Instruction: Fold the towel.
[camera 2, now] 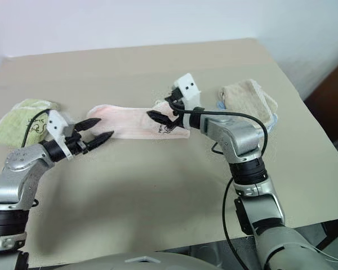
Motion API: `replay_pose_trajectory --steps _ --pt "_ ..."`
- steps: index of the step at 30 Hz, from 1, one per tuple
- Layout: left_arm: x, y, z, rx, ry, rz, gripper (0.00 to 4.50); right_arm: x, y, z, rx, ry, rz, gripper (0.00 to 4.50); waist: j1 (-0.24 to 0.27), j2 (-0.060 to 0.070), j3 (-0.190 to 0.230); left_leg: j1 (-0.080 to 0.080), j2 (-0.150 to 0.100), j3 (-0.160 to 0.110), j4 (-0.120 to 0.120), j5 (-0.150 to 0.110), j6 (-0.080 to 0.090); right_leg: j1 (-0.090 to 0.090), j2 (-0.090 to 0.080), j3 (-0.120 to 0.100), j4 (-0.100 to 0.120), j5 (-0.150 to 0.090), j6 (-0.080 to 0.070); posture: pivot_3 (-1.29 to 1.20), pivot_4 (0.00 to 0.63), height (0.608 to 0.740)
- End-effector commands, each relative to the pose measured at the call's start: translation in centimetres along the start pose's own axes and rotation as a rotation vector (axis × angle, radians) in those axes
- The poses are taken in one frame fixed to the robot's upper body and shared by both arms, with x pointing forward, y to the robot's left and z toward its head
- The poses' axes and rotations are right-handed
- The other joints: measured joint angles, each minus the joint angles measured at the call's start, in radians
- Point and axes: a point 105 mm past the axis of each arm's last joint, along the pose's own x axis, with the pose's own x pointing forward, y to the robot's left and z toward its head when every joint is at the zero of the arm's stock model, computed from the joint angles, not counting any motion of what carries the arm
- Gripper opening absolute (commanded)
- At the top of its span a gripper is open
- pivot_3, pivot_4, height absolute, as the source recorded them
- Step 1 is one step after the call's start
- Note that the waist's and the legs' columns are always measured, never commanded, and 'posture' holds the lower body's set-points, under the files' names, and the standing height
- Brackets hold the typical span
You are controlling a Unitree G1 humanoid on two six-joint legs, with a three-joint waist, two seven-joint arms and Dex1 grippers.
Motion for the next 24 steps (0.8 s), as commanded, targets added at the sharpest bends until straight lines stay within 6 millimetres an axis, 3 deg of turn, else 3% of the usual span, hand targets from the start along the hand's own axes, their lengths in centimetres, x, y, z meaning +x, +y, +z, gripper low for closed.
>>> replay_pose_trajectory --steps 1,6,9,13,21,24 --pt "-0.3 -0.6 2.6 -0.138 -0.131 0.049 3.42 1.4 -0.4 -2.9 -0.083 0.056 -0.025 3.14 0.000 0.000 0.000 0.001 0.000 0.000 0.000 0.000 0.000 0.001 0.000 0.000 0.000 0.000 0.000 0.00 0.150 0.731" --pt "-0.7 -1.2 1.7 -0.282 -0.120 0.152 3.42 2.9 -0.4 -6.9 -0.125 0.147 -0.020 1.42 -0.004 0.000 0.000 0.002 0.000 0.000 0.001 0.000 0.000 0.002 0.001 0.000 0.000 0.001 0.001 0.00 0.150 0.731" --pt "-1.3 -1.2 1.2 -0.347 -0.116 0.218 3.42 2.7 -0.7 -7.5 -0.157 0.150 -0.028 1.42 -0.004 -0.001 0.000 0.008 0.000 0.000 0.001 0.000 0.000 0.009 0.001 0.001 -0.001 0.001 0.001 0.00 0.150 0.731" --pt "-2.4 -1.0 0.4 -0.441 -0.101 0.316 3.42 1.9 -1.0 -4.9 -0.183 0.046 -0.031 1.42 -0.001 -0.001 0.000 0.016 0.000 -0.001 0.001 0.000 0.000 0.018 0.001 0.000 -0.003 0.000 0.000 0.00 0.150 0.731" --pt "-3.7 -0.3 -2.6 -0.659 -0.034 0.497 3.42 -0.3 -1.0 0.0 -0.272 -0.092 0.007 1.42 0.003 -0.001 0.000 0.016 0.000 -0.001 0.001 0.000 0.000 0.018 0.002 0.000 -0.004 0.000 0.000 0.00 0.150 0.731" --pt "-3.6 -0.2 -3.2 -0.737 -0.021 0.518 3.97 -0.7 -1.2 0.9 -0.284 -0.115 0.001 1.39 0.002 -0.001 0.000 0.016 0.000 -0.001 0.001 0.000 0.000 0.019 0.002 0.000 -0.004 0.000 0.000 0.00 0.150 0.731"
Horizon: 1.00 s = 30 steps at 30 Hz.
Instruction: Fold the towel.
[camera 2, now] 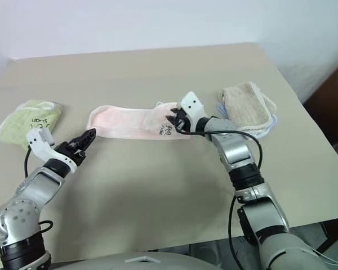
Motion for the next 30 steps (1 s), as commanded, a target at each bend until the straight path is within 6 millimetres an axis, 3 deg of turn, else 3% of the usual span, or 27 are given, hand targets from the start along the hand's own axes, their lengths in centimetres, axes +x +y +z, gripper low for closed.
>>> replay_pose_trajectory --steps 1,2,13,21,30 --pt "0.1 0.3 0.4 -0.086 -0.007 0.022 4.27 -0.5 -0.8 2.7 -0.041 -0.078 -0.013 1.39 0.000 0.000 0.000 0.000 0.000 0.000 0.000 0.000 0.000 0.000 0.000 0.000 0.000 0.000 0.000 0.00 0.150 0.731" --pt "0.4 0.2 0.4 -0.118 -0.001 0.022 4.43 -0.6 -1.0 2.9 -0.046 -0.084 -0.020 1.39 0.000 0.000 0.000 0.000 0.000 0.000 0.000 0.000 0.000 0.000 0.000 0.000 0.000 0.000 0.000 0.00 0.150 0.731" --pt "4.1 -1.2 -1.0 -0.328 0.113 -0.002 4.43 -1.8 -1.4 4.9 -0.052 -0.150 -0.057 1.39 0.005 0.000 0.000 0.000 0.000 0.000 0.000 0.000 0.000 0.001 0.000 0.000 -0.001 0.000 0.000 0.00 0.150 0.731" --pt "7.0 -3.1 -2.1 -0.374 0.185 -0.049 4.43 -3.3 -0.3 4.5 -0.028 -0.142 -0.044 1.39 0.030 0.000 0.000 0.002 0.000 -0.004 0.002 0.000 0.000 0.007 -0.001 -0.006 -0.003 -0.002 -0.003 0.00 0.150 0.731" --pt "7.7 -4.2 -1.3 -0.381 0.159 -0.102 1.50 -4.0 0.3 3.6 -0.007 -0.110 -0.055 1.39 0.023 0.000 0.000 0.000 -0.001 -0.005 0.001 0.000 0.000 0.006 -0.002 -0.008 -0.005 -0.001 -0.002 0.00 0.150 0.731"
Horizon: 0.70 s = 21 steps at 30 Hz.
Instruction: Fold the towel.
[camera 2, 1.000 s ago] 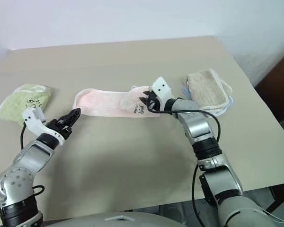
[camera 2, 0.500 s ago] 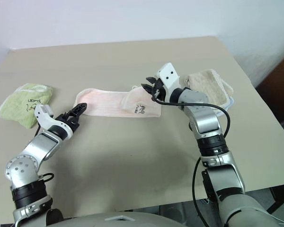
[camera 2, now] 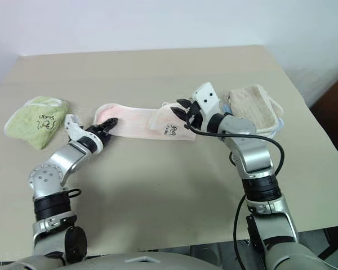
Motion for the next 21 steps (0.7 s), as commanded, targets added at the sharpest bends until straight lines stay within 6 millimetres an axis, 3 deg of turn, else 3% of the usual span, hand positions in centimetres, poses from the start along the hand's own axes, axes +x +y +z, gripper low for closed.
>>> replay_pose_trajectory --steps 1,4,9,12,14,17,21 --pt "-0.2 -1.0 1.2 0.012 -0.044 -0.041 1.15 -0.6 -0.1 1.1 -0.025 -0.033 -0.013 1.39 -0.003 0.000 0.000 0.000 0.000 0.000 -0.001 0.000 0.000 0.000 0.000 0.000 0.000 0.000 0.000 0.00 0.150 0.731" --pt "-0.5 -0.9 2.5 0.016 -0.093 -0.043 0.11 -0.8 0.1 0.6 -0.019 -0.018 -0.012 1.39 -0.002 0.000 0.000 0.000 0.000 0.000 -0.001 0.000 0.000 -0.001 0.000 0.000 0.000 0.000 0.000 0.00 0.150 0.731" --pt "-2.2 -1.6 7.2 0.148 -0.253 -0.060 0.05 -1.3 -0.1 -0.7 -0.010 0.020 -0.027 1.39 -0.003 0.000 0.000 0.000 0.000 0.000 -0.001 0.000 0.000 -0.001 0.000 0.000 0.000 -0.001 -0.001 0.00 0.150 0.731" --pt "-3.7 -3.7 10.6 0.286 -0.367 -0.114 0.05 -1.8 -0.3 -1.6 -0.003 0.050 -0.041 1.39 -0.002 0.000 0.000 -0.001 0.000 0.000 -0.001 0.000 0.000 -0.001 0.000 0.000 0.000 -0.001 -0.001 0.00 0.150 0.731" --pt "-4.4 -5.3 11.6 0.405 -0.400 -0.153 0.05 -2.0 -0.4 -2.1 0.001 0.068 -0.050 1.39 -0.001 0.000 0.001 -0.001 0.000 0.000 -0.001 0.000 0.000 -0.001 0.000 0.000 -0.001 -0.001 -0.002 0.00 0.150 0.731" --pt "-4.5 -7.1 10.5 0.614 -0.340 -0.217 0.05 -2.3 -0.6 -2.7 0.011 0.085 -0.065 1.39 0.000 0.000 0.001 -0.002 0.000 0.000 -0.002 0.000 0.000 -0.002 0.000 0.000 -0.002 -0.001 -0.002 0.00 0.150 0.731" --pt "-3.9 -9.1 4.7 0.984 -0.146 -0.374 0.05 -2.4 -0.9 -3.4 0.019 0.102 -0.085 1.39 -0.001 0.000 0.001 -0.003 0.000 0.001 -0.004 -0.001 -0.001 -0.003 -0.001 0.000 -0.004 -0.001 -0.002 0.00 0.150 0.731"
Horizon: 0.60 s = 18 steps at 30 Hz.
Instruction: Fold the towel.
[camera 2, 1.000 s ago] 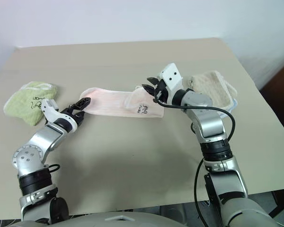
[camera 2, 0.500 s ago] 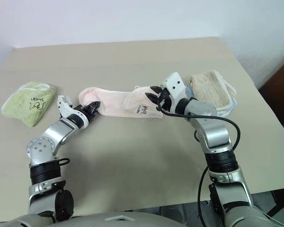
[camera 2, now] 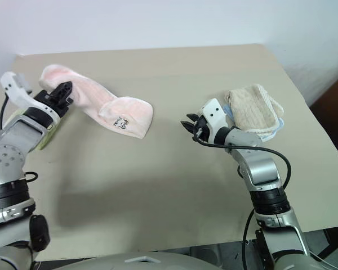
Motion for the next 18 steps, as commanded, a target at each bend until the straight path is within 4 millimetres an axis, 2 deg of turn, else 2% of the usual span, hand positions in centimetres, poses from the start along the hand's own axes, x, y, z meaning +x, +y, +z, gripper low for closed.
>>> replay_pose_trajectory --steps 1,3,5,7,10,13,18 --pt "0.1 -5.8 -3.1 0.285 0.109 -0.286 0.05 -0.4 -0.6 0.4 -0.015 -0.019 -0.033 1.39 -0.001 0.000 0.000 0.000 0.000 0.000 -0.001 -0.001 -0.001 0.000 0.000 0.000 0.000 0.000 0.000 0.00 0.150 0.731" --pt "-0.4 -8.1 -6.3 0.522 0.213 -0.438 0.05 -0.3 -0.4 0.4 -0.011 -0.023 -0.032 1.39 -0.001 0.000 0.000 -0.001 0.000 0.001 -0.002 -0.001 -0.002 -0.002 0.000 0.001 -0.001 0.000 0.000 0.00 0.150 0.731" --pt "-1.1 -8.8 -9.1 0.693 0.303 -0.552 0.05 -0.2 -0.2 0.6 -0.011 -0.029 -0.029 1.39 -0.001 0.000 0.000 -0.001 0.000 0.002 -0.006 -0.001 -0.002 -0.004 0.000 0.003 -0.002 0.000 -0.001 0.00 0.150 0.731" --pt "-1.0 -8.4 -10.4 0.772 0.345 -0.575 0.05 -0.1 0.1 0.7 -0.011 -0.036 -0.024 1.39 -0.003 0.000 0.000 -0.001 0.000 0.004 -0.010 0.001 0.000 -0.007 0.001 0.004 -0.003 0.000 -0.001 0.00 0.150 0.731" --pt "0.0 -7.5 -10.7 0.810 0.350 -0.532 0.05 -0.2 0.5 0.9 -0.009 -0.043 -0.018 1.39 -0.001 0.000 0.000 -0.007 0.002 0.004 -0.011 0.002 0.000 -0.015 0.003 0.004 -0.001 0.000 0.000 0.00 0.150 0.731" --pt "0.5 -7.1 -10.5 0.782 0.332 -0.510 0.64 -0.2 0.8 0.9 -0.007 -0.045 -0.016 1.39 0.000 0.000 0.000 -0.010 0.002 0.003 -0.010 0.003 -0.001 -0.018 0.003 0.004 0.002 0.002 0.003 0.00 0.150 0.731" --pt "1.0 -5.6 -10.1 0.783 0.323 -0.424 2.40 -0.1 1.4 1.1 -0.005 -0.050 -0.001 1.39 0.000 0.000 0.000 -0.010 0.002 0.003 -0.008 0.003 -0.001 -0.017 0.003 0.004 0.002 0.002 0.003 0.00 0.150 0.731"
